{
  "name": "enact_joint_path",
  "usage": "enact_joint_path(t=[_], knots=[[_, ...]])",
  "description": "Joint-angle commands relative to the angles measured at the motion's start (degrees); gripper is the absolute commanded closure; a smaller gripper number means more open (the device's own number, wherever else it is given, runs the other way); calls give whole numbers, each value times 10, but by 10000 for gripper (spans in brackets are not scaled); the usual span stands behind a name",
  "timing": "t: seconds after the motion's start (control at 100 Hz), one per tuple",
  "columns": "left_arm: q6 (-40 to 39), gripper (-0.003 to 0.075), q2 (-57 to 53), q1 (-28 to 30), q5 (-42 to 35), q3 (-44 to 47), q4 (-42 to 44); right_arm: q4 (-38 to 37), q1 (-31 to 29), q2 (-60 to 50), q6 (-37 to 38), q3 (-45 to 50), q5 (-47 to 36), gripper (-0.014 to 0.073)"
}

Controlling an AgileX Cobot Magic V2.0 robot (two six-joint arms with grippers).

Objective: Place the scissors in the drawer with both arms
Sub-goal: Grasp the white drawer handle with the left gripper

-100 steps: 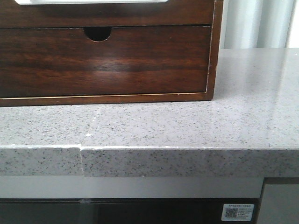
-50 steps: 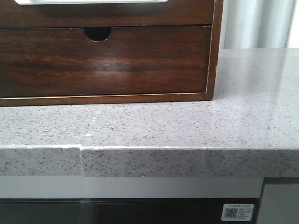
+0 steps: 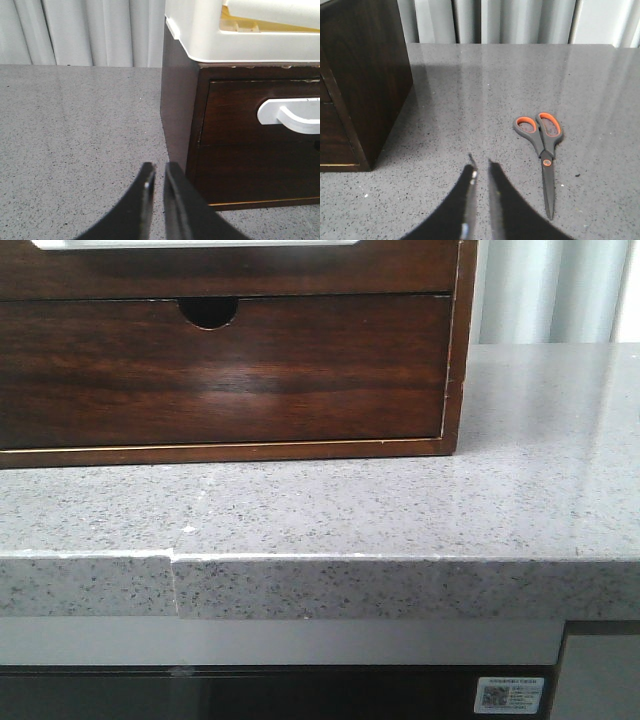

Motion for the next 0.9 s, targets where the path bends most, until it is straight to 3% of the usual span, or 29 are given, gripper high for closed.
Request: enact_joint_path(t=[0.0,0.09,0.17,0.51,0.89], knots=[[-7,458,8,2,-48,-19,-8,-5,-4,10,-2,-21,-55,345],[-7,207,8,2,-40,-19,-12,-5,-4,10,-2,-21,-62,154],[-7,127,8,2,-40,-19,-13,-8,-4,10,-2,-21,-66,67],[-7,155,8,2,-54,-19,-34,-5,-4,10,-2,-21,-67,60],[-7,155,10,2,-56,-3,-397,0,-4,10,-2,-21,-75,60]])
